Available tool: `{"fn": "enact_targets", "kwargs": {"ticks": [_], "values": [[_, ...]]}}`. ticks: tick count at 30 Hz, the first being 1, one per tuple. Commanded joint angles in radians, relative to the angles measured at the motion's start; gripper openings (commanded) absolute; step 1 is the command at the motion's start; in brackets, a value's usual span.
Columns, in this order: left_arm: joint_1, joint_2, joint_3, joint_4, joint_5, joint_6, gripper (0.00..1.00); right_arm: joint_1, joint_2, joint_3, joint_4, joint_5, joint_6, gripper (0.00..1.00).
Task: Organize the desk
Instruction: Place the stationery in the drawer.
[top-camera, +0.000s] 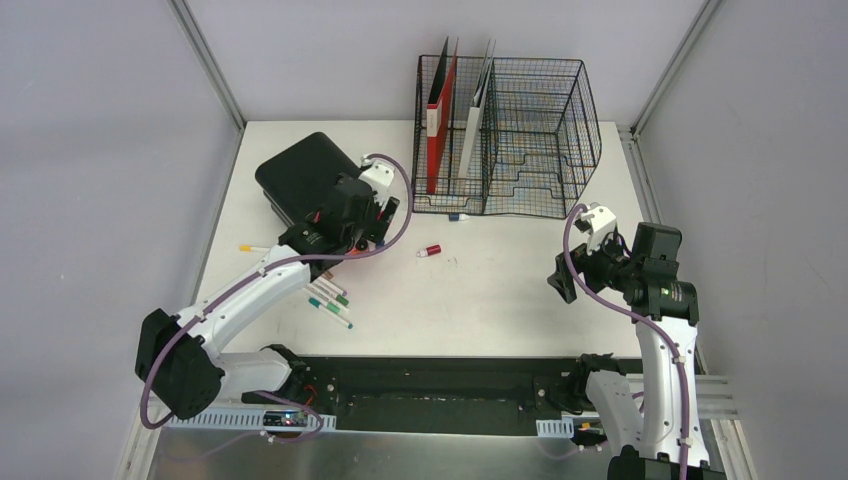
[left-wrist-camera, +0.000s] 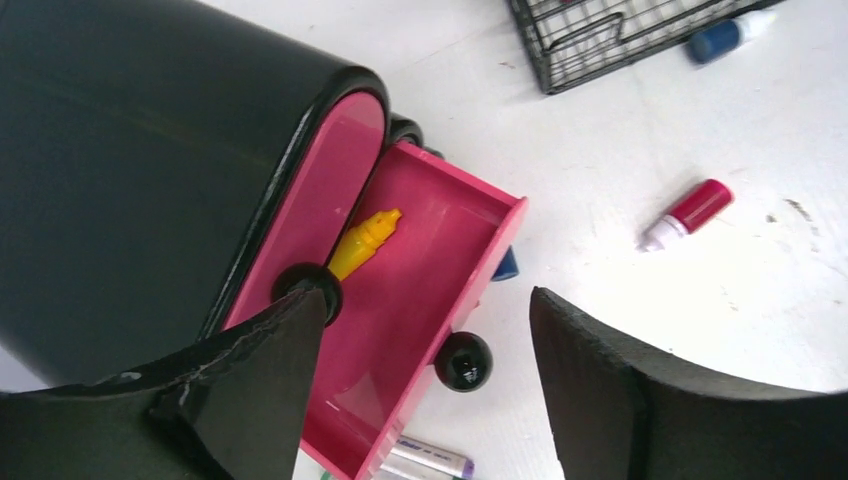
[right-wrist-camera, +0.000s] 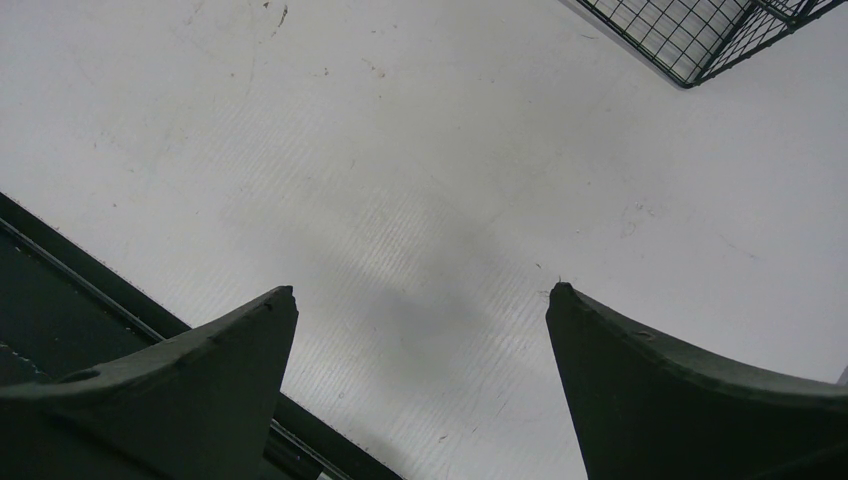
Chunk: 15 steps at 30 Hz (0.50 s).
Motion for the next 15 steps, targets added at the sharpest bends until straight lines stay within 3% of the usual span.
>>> {"fn": "enact_targets", "kwargs": {"ticks": [1, 11, 15], "values": [[-0.004, -0.048, -0.013, 0.037, 0.124, -0.027, 0.78, -0.01, -0.014, -0.001, 0.008, -0.034, -0.016, 0.99], [-0.003, -0.105, -0.117, 0.168, 0.293, -0.065, 0.98, -0.01, -0.014, -0.001, 0.009, -0.034, -0.018, 0.99], [-0.002, -0.101, -0.133, 0.195, 0.405, -0.069, 0.98, -0.01, -0.014, -0.002, 0.009, -0.034, -0.018, 0.99]]}}
